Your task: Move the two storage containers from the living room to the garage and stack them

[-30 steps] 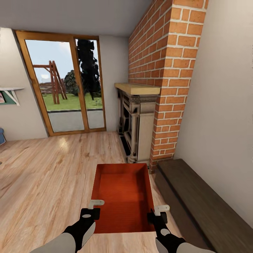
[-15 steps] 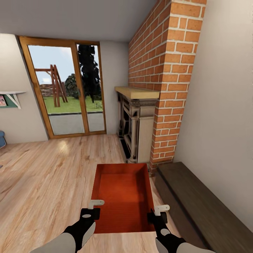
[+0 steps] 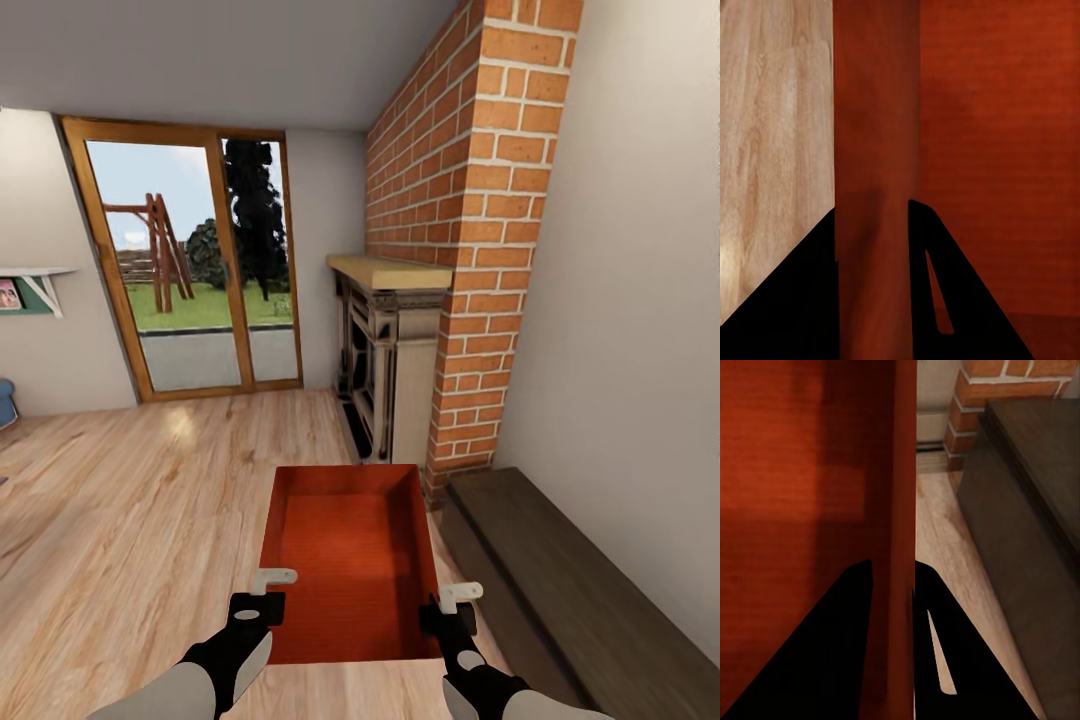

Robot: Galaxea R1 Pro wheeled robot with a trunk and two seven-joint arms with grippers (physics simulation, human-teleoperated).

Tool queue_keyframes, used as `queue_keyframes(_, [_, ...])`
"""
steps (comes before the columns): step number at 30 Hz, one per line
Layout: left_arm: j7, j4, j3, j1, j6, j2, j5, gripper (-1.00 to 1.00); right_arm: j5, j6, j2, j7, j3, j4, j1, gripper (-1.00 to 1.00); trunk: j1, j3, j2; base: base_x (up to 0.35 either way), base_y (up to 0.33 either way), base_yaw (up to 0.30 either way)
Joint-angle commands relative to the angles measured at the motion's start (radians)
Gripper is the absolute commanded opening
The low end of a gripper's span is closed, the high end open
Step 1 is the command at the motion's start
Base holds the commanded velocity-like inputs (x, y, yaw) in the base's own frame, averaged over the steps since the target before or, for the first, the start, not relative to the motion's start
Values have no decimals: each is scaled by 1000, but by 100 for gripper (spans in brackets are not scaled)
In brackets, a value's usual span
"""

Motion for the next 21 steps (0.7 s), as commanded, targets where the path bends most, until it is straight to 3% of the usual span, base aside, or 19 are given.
queue_keyframes(1, [3,-4,1,-1,1,-4,-5,-100,-6,2,5,5,20,2,-1,-100,0,0,-1,0,0,0])
queue_keyframes(21, [4,-4,1,-1,1,-4,-5,-100,-6,5,4,6,20,2,-1,-100,0,2,-1,0,0,0])
